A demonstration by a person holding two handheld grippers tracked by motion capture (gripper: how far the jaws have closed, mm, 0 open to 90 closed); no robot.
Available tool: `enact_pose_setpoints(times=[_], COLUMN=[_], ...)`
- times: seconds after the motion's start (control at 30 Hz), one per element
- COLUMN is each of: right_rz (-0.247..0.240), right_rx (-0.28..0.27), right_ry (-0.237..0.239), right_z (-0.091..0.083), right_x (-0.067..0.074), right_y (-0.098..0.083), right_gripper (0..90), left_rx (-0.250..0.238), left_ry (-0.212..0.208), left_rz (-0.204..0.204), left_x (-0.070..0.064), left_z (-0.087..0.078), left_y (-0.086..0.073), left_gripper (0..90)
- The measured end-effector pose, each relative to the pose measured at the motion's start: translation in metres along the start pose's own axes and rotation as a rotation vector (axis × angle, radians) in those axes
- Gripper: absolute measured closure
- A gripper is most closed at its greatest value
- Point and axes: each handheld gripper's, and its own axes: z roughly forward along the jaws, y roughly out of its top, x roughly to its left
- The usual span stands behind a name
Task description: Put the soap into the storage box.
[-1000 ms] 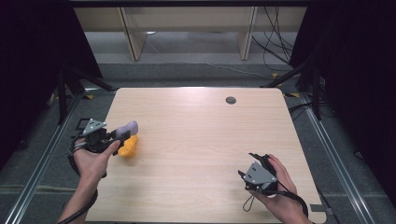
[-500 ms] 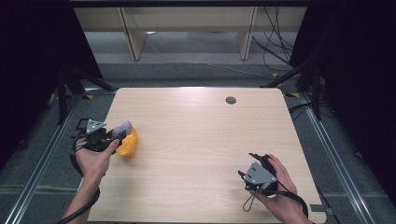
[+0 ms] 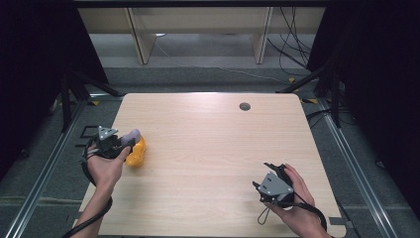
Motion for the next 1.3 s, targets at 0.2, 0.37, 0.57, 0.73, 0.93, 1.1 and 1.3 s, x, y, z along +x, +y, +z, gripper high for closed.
enact_pose_setpoints(times=[0.2, 0.37, 0.57, 0.73, 0.93, 1.1, 1.3], right_rz=[0.0, 0.001, 0.002, 0.002, 0.003, 0.006, -0.011], right_rx=[0.001, -0.001, -0.001, 0.0, 0.0, 0.003, -0.001], right_ry=[0.001, -0.002, -0.005, -0.001, -0.002, 0.005, 0.0], right_z=[0.0, 0.0, 0.0, 0.0, 0.0, 0.0, 0.001], right_x=[0.0, 0.0, 0.0, 0.0, 0.0, 0.001, 0.0], right_y=[0.0, 0.0, 0.0, 0.0, 0.0, 0.0, 0.0], right_gripper=[32.3, 32.3, 32.3, 32.3, 32.3, 32.3, 32.4], left_rx=[0.012, 0.023, 0.042, 0.048, 0.059, 0.05, 0.053], left_ry=[0.023, 0.033, 0.043, 0.05, 0.06, 0.058, 0.054], left_rz=[0.006, -0.001, -0.001, 0.006, 0.015, 0.014, 0.017], left_x=[0.0, 0.0, 0.001, 0.0, -0.002, -0.003, -0.005], left_z=[0.004, 0.011, 0.017, 0.021, 0.026, 0.028, 0.028], left_y=[-0.003, -0.007, -0.011, -0.015, -0.018, -0.018, -0.019], left_gripper=[58.7, 58.7, 58.7, 58.6, 58.6, 58.6, 58.4])
